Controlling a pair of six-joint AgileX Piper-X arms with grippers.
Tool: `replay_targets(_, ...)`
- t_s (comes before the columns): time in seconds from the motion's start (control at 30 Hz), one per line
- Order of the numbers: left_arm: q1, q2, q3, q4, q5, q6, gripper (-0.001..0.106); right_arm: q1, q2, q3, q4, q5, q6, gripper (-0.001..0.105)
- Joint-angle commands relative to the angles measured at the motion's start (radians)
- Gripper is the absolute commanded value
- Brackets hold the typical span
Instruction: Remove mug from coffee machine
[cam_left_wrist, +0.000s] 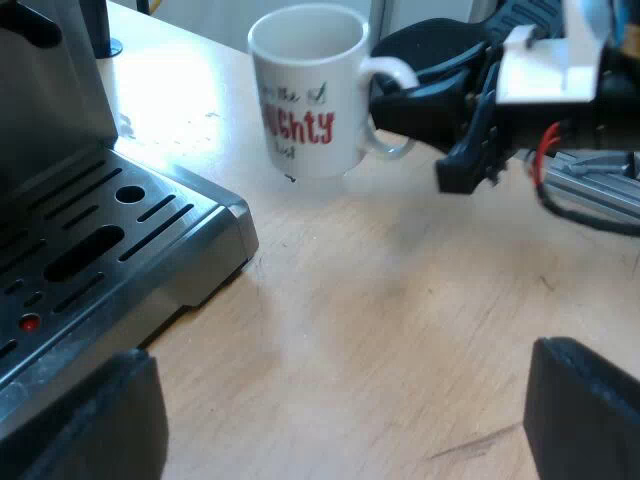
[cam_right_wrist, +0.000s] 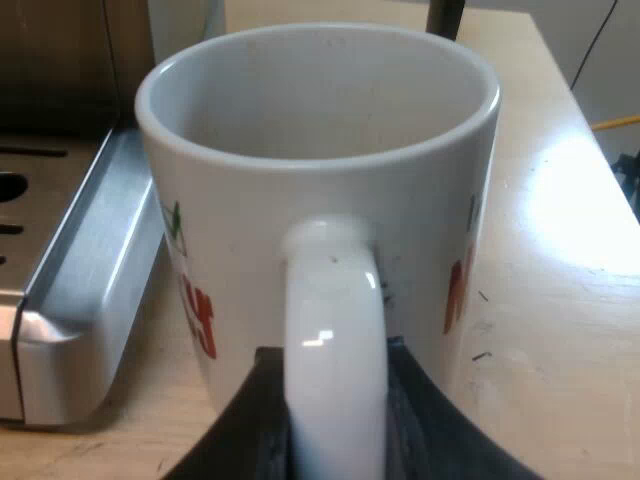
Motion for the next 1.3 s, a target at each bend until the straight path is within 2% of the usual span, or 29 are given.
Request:
replay_targets(0.03, -0.006, -0.001, -0.01, -0.018, -0.005, -0.004, 0.079, -0.004, 0.09, -0.009, -0.169, 0.005, -0.02, 0.0)
replay_targets(0.43, -0.006, -0.001, -0.008, 0.005, -0.005, -0.004, 0.079, -0.004, 0.431, -0.009, -0.473, 0.077, -0.018, 0.0)
replay_targets(0.73, -0.006, -0.001, -0.001, 0.005, -0.005, -0.004, 0.079, -0.004, 0.498, -0.009, -0.487, 0.077, 0.011, 0.0)
replay_targets(0.8, -0.006, -0.001, 0.005, 0.005, -0.005, -0.004, 0.079, -0.004, 0.497, -0.009, -0.487, 0.077, 0.011, 0.007)
replay_targets(0.83, -0.006, -0.001, 0.01, 0.005, -0.005, -0.004, 0.079, -0.004, 0.497, -0.009, -0.487, 0.077, 0.011, 0.017)
replay_targets(0.87, -0.006, -0.001, 0.01, 0.005, -0.005, -0.004, 0.079, -0.004, 0.497, -0.009, -0.487, 0.077, 0.011, 0.017)
replay_targets(0.93, -0.006, -0.001, 0.02, 0.005, -0.005, -0.004, 0.079, -0.004, 0.497, -0.009, -0.483, 0.077, 0.038, 0.04)
replay_targets(0.97, -0.006, -0.001, 0.02, 0.005, -0.005, -0.004, 0.079, -0.004, 0.497, -0.009, -0.471, 0.077, 0.049, 0.047)
replay_targets(1.03, -0.006, -0.001, 0.02, 0.005, -0.005, -0.004, 0.079, -0.004, 0.497, -0.009, -0.447, 0.077, 0.056, 0.053)
replay_targets(1.13, -0.006, -0.001, 0.02, 0.005, -0.005, -0.002, 0.079, -0.004, 0.493, -0.009, -0.401, 0.092, 0.056, 0.055)
replay_targets(1.3, -0.006, -0.001, 0.02, 0.005, -0.016, 0.03, 0.079, -0.004, 0.463, -0.009, -0.309, 0.093, 0.079, 0.055)
